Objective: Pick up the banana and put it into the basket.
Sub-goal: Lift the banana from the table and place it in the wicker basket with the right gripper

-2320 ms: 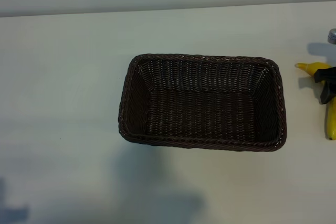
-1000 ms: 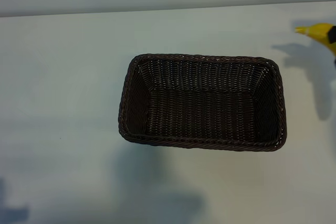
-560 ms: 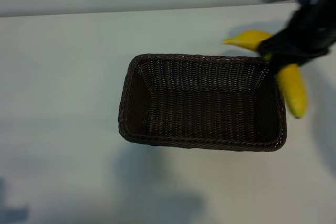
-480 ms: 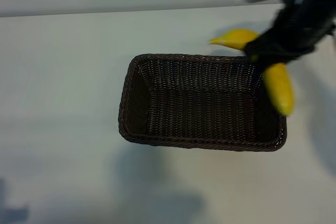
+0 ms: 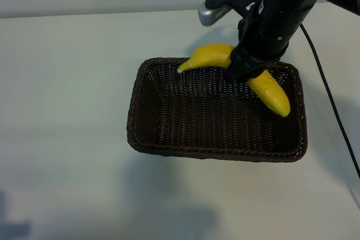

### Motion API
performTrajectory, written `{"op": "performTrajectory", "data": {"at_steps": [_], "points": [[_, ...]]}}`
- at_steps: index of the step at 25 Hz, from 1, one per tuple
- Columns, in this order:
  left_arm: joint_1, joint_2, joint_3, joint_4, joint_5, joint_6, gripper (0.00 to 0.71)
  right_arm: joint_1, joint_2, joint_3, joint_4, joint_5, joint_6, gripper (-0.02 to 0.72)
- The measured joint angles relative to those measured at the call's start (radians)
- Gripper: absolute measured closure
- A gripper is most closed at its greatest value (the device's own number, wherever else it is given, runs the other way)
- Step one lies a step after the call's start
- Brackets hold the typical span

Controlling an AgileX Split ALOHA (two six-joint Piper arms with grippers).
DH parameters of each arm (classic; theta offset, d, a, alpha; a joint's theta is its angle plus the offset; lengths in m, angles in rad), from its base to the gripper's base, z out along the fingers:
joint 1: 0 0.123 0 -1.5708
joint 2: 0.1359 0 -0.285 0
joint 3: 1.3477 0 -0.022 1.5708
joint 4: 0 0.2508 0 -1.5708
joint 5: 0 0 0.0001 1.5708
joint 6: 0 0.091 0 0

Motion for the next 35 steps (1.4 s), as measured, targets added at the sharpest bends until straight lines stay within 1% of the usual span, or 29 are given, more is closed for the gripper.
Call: {"op": "performTrajectory", "data": {"at_steps": [2,5,9,12,16,20,26,31,35], "points": [[0.0,0.0,0.0,0.0,0.0,0.0,0.353,0.0,0.009,-0.001,-0.007,-0.003,-0.038,0.283],[0.0,0.0,0.0,0.0,0.0,-0.004,0.353,0.0,0.024,-0.001,-0.008,-0.022,-0.057,0.283],[0.0,0.0,0.0,0.0,0.0,-0.004,0.353,0.001,0.046,-0.001,0.023,-0.031,-0.068,0.283],[0.0,0.0,0.0,0.0,0.0,-0.003,0.353,0.003,0.063,-0.001,0.057,-0.028,-0.075,0.283],[0.0,0.0,0.0,0.0,0.0,-0.003,0.353,0.004,0.087,-0.001,0.091,-0.028,-0.079,0.283],[0.0,0.0,0.0,0.0,0.0,-0.003,0.353,0.004,0.117,-0.001,0.096,-0.029,-0.08,0.283],[0.0,0.0,0.0,0.0,0.0,-0.003,0.353,0.006,0.128,-0.001,0.113,-0.064,-0.08,0.283],[0.0,0.0,0.0,0.0,0.0,-0.003,0.353,0.015,0.128,-0.001,0.118,-0.064,-0.08,0.283],[0.0,0.0,0.0,0.0,0.0,-0.002,0.353,0.018,0.128,-0.001,0.119,-0.051,-0.08,0.248]]}}
